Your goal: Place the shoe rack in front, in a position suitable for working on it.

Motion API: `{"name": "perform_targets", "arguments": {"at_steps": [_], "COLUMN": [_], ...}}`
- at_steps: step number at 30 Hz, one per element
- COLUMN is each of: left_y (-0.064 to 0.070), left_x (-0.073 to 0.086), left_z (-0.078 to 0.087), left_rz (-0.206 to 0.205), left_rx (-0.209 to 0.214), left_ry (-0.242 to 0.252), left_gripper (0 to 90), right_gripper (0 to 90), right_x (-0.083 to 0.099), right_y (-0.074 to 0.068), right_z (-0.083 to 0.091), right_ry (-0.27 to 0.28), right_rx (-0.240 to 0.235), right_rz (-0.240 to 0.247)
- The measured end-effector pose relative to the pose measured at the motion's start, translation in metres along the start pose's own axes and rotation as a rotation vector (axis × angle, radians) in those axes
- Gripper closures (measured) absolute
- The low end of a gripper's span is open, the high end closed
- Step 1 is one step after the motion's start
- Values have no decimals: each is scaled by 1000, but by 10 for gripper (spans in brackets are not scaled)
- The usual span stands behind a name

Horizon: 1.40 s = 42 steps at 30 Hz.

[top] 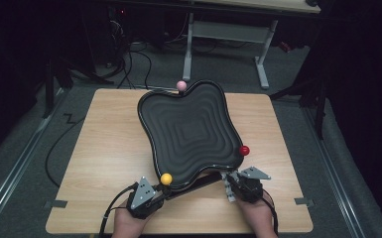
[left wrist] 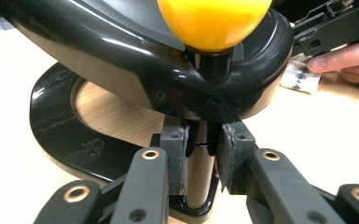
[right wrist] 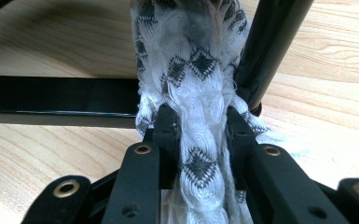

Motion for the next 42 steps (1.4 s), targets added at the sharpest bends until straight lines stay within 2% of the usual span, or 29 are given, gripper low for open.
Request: {"name": "perform_targets", "arguments": {"at_steps": [12,17,25,28,30,33,35,37,38,40,42], "left_y": [0,0,0,0,0,0,0,0,0,0,0], "left_x": [0,0,0,0,0,0,0,1,1,1,1], "left_z": [0,0,1,1,1,1,1,1,1,1,1], "left_rz": [0,-1,-1,-2,-2,-2,-2,-4,-4,-4,-4], "left_rx": [2,0,-3,-2,-2,-2,-2,-2,-2,-2,-2], "left_ry": [0,-1,-2,-1,-1,-1,-1,0,0,0,0], "left_gripper": [744,744,745,745,744,745,745,744,744,745,745], "right_gripper": [690,764,781,780,780,778,779,780,780,780,780], "right_x": [0,-3,-14,-13,-11,-5,0,-3,-6,-12,-14], "right_y": [-1,-2,-12,-10,-6,2,5,5,3,-1,-3], "right_z": [-1,3,26,27,23,11,5,8,13,23,28], "right_ry": [2,11,143,155,131,52,32,55,87,152,168], "right_rx": [-7,-8,-5,11,16,9,8,1,-1,6,11], "right_rz": [11,22,52,53,36,12,0,-22,-27,-5,8]}}
Point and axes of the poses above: each handheld gripper's, and its own axes: z roughly backward along the jaws, x roughly out of its underside, y roughly to its right, the point moved 1 cm from there along -z, roughly forward along the jaws, and after that the axes turned 12 degrees about -z, right-handed, at the moved point
